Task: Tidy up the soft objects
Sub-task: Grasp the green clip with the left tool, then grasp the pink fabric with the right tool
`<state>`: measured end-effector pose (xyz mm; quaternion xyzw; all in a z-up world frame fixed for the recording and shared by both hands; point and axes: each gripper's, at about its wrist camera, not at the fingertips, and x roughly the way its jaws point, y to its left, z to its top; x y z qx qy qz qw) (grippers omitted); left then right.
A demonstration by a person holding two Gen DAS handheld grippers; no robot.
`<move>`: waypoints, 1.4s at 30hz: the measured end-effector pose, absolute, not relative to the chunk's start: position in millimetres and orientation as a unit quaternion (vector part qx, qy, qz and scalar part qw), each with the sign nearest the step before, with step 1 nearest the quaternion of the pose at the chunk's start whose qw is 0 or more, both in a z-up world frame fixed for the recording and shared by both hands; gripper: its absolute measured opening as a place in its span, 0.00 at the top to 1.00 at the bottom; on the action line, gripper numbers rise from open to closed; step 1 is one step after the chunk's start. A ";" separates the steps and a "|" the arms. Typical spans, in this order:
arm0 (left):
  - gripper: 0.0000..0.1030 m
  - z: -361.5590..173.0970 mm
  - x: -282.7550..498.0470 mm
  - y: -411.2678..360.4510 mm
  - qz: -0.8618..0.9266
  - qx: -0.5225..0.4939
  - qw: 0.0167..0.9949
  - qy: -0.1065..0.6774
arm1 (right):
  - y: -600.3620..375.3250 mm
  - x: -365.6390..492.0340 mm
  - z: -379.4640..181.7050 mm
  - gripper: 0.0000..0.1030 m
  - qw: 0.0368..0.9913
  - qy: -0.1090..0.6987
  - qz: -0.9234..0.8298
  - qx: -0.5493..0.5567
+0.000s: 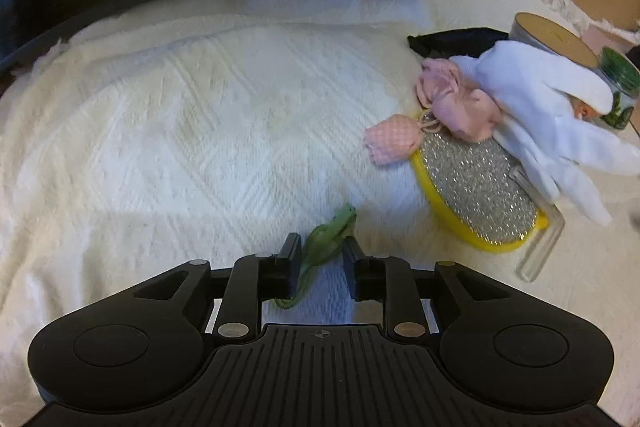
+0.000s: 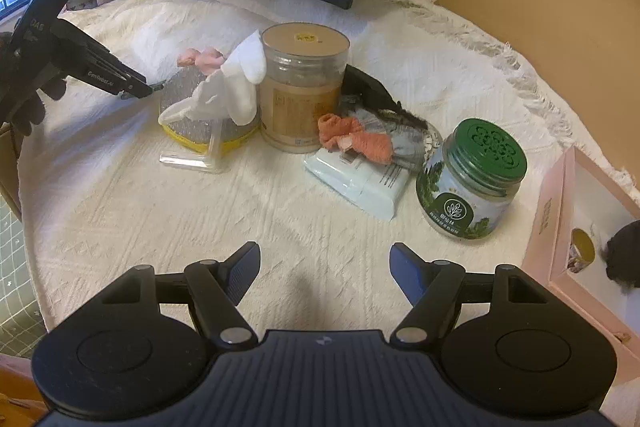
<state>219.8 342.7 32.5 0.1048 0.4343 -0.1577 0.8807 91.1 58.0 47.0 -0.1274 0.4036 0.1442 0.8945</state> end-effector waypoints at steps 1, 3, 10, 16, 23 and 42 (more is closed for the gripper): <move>0.75 32.6 221.5 344.9 -0.155 0.095 0.882 0.435 | 58.6 91.8 46.9 0.30 0.894 0.405 0.145 -0.127; 0.75 31.9 221.6 351.4 -0.152 0.063 0.884 0.437 | 61.1 93.7 47.6 0.30 0.893 0.406 0.149 -0.125; 0.82 23.4 214.0 377.3 -0.128 -0.059 0.892 0.430 | 89.3 122.5 93.8 0.30 0.889 0.384 0.219 -0.120; 0.86 26.3 194.5 387.6 -0.067 -0.119 0.906 0.400 | 168.9 215.1 146.7 0.30 0.847 0.428 0.282 -0.143; 0.86 42.9 179.3 408.6 -0.028 -0.188 0.916 0.355 | 259.6 286.5 87.1 0.37 0.772 0.507 0.288 -0.253; 0.86 156.8 209.1 378.2 -0.052 -0.111 0.947 0.297 | 204.9 264.5 233.4 0.97 0.843 0.412 0.313 -0.145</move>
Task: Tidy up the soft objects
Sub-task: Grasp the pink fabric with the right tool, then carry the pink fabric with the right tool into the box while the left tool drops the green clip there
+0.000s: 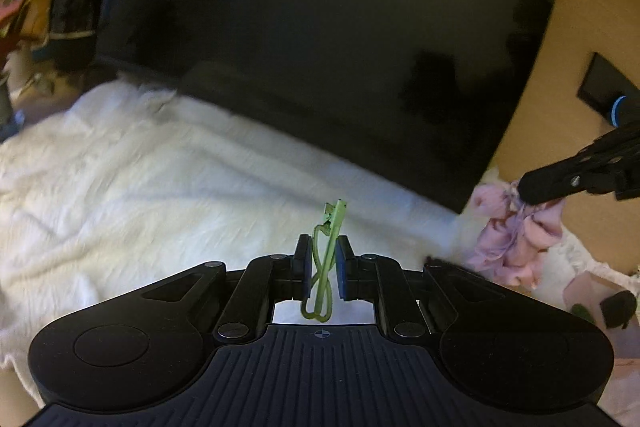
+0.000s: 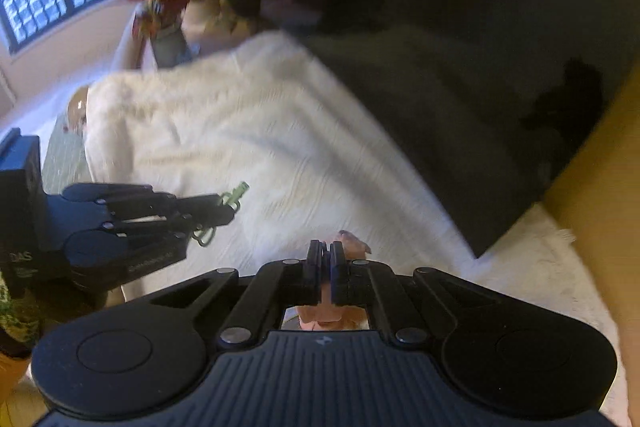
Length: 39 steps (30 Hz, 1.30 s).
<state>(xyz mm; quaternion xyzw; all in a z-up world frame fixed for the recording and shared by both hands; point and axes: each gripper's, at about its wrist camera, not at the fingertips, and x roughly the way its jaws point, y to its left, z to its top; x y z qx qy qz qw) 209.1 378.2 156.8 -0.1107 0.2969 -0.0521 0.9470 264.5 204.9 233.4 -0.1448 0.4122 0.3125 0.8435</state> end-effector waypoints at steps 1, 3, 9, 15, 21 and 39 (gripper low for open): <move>0.86 162.0 209.6 372.3 -0.058 -0.106 0.948 0.295 | 198.4 262.2 240.5 0.97 0.849 0.405 0.309 -0.140; 0.86 172.5 211.2 359.4 -0.069 -0.093 0.950 0.290 | 182.4 256.8 256.4 0.97 0.862 0.388 0.297 -0.131; 0.86 203.3 219.9 300.1 -0.132 -0.059 0.950 0.276 | 120.0 236.8 287.1 0.97 0.895 0.351 0.257 -0.099; 0.86 211.4 225.7 222.7 -0.223 -0.019 0.933 0.281 | 49.3 204.7 296.3 0.97 0.920 0.334 0.195 -0.064; 0.86 200.6 226.5 134.8 -0.318 0.008 0.899 0.302 | -21.0 173.2 288.7 0.97 0.936 0.330 0.116 -0.030; 0.85 120.9 229.4 -63.5 -0.480 0.020 0.789 0.382 | -194.7 142.4 199.1 0.96 0.917 0.382 -0.077 0.087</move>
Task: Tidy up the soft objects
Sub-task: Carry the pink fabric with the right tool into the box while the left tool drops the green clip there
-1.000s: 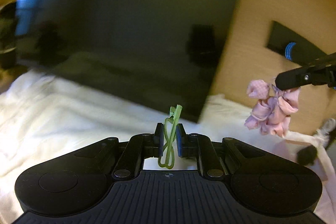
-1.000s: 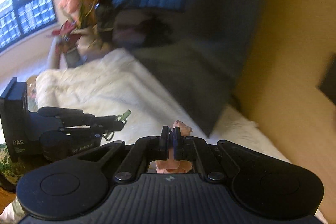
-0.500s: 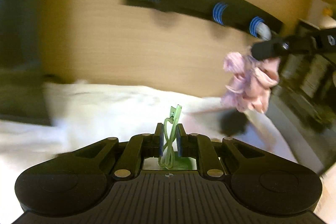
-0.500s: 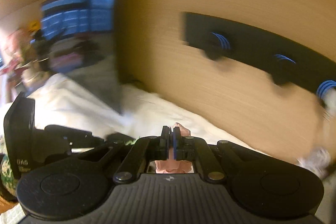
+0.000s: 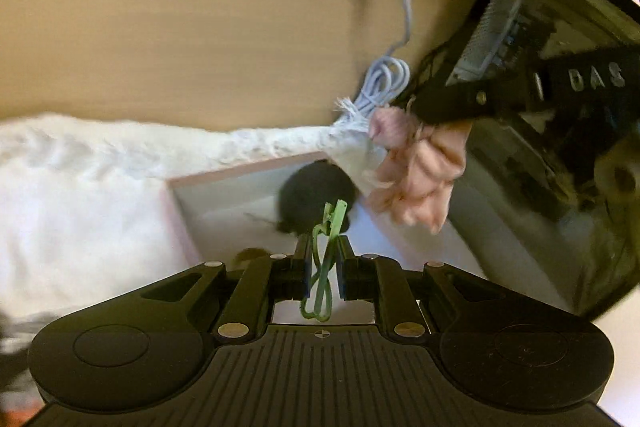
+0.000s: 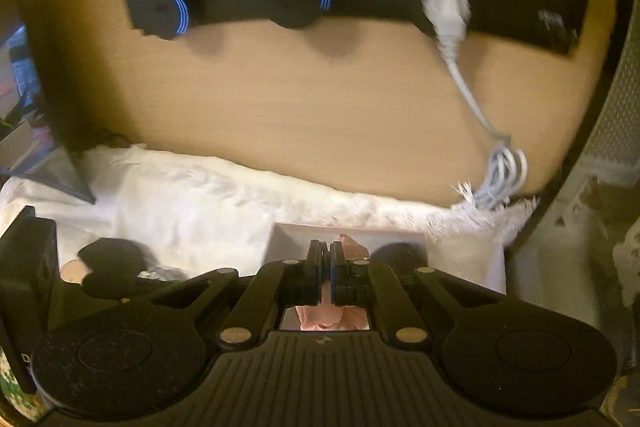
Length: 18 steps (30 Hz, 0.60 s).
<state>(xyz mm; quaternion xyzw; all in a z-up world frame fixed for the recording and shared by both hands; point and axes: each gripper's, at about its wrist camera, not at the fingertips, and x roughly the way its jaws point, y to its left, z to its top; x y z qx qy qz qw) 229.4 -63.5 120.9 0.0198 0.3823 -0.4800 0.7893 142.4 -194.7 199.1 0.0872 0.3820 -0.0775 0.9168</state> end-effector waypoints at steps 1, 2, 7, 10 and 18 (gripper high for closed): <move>0.84 110.2 233.3 -76.8 -0.474 0.028 0.784 0.399 | -199.9 142.2 192.5 0.94 0.917 0.381 -0.079 0.091; 0.84 94.6 238.2 -91.4 -0.461 0.060 0.777 0.424 | -206.0 138.7 186.6 0.94 0.916 0.381 -0.082 0.098; 0.82 65.4 240.6 -99.4 -0.429 0.107 0.790 0.426 | -231.1 152.7 155.2 0.82 0.894 0.411 -0.098 0.150; 0.82 81.0 243.6 -86.5 -0.451 0.096 0.786 0.411 | -237.8 152.4 150.0 0.77 0.891 0.412 -0.119 0.148; 0.81 133.2 241.4 7.0 -0.451 -0.038 0.821 0.348 | -204.7 123.8 144.7 0.59 0.916 0.363 -0.134 0.104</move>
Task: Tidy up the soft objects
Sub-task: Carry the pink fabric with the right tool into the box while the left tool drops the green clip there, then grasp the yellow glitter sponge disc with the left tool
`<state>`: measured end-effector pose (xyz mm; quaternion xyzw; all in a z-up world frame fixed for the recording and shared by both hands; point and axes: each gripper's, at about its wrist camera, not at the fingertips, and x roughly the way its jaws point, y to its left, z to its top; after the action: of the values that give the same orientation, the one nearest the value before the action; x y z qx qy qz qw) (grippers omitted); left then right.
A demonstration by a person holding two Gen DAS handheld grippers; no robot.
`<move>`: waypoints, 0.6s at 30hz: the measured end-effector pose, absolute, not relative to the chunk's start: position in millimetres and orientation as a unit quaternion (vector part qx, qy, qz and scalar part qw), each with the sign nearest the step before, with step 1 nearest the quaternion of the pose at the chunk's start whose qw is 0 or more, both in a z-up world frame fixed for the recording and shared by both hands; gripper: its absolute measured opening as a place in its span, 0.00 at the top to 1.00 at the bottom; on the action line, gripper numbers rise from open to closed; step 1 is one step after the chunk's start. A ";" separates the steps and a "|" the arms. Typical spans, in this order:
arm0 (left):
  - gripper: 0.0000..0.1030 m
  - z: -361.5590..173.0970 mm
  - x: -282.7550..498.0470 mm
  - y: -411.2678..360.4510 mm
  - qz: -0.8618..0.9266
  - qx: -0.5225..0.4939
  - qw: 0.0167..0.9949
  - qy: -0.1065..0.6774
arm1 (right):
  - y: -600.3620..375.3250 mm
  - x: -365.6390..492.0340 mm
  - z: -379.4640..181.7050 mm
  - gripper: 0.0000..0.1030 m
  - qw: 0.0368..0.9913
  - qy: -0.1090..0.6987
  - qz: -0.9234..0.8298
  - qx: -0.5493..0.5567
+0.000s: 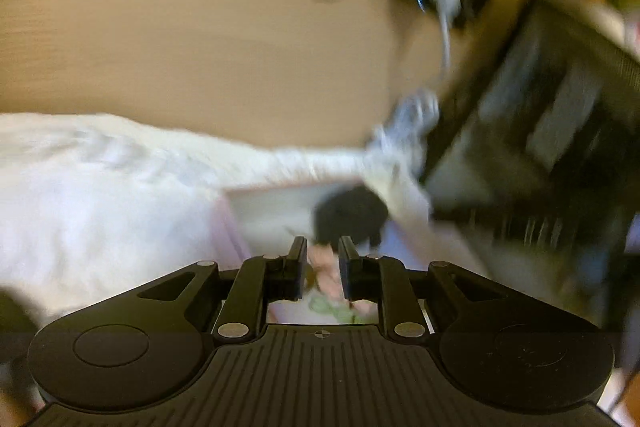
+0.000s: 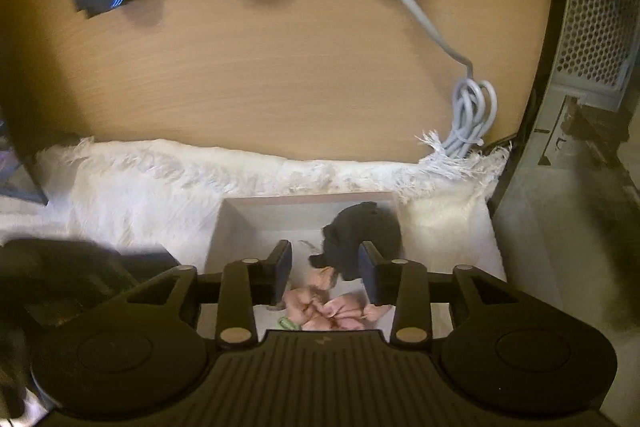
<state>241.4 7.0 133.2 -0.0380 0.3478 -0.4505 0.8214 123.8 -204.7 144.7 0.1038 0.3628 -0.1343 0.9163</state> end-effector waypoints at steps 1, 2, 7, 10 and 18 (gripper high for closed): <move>0.81 138.3 240.6 29.1 -0.433 -0.054 0.835 0.337 | -192.7 117.0 141.2 0.56 0.921 0.355 -0.129 0.097; 0.81 141.8 238.8 47.8 -0.416 -0.061 0.846 0.327 | -181.9 111.5 137.7 0.55 0.925 0.349 -0.120 0.090; 0.81 147.7 227.1 150.6 -0.313 -0.069 0.897 0.305 | -120.4 91.9 113.6 0.50 0.935 0.348 -0.044 0.055; 0.81 141.1 220.0 214.9 -0.247 -0.076 0.915 0.309 | -81.8 90.5 99.8 0.50 0.935 0.354 0.004 0.029; 0.81 99.3 193.9 330.9 -0.141 -0.121 0.917 0.353 | 5.4 105.6 75.6 0.50 0.921 0.375 0.100 -0.028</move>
<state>193.9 330.9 99.3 -0.1213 0.3530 -0.1411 0.9169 105.6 5.4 75.6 -0.0279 0.3749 0.0995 0.9213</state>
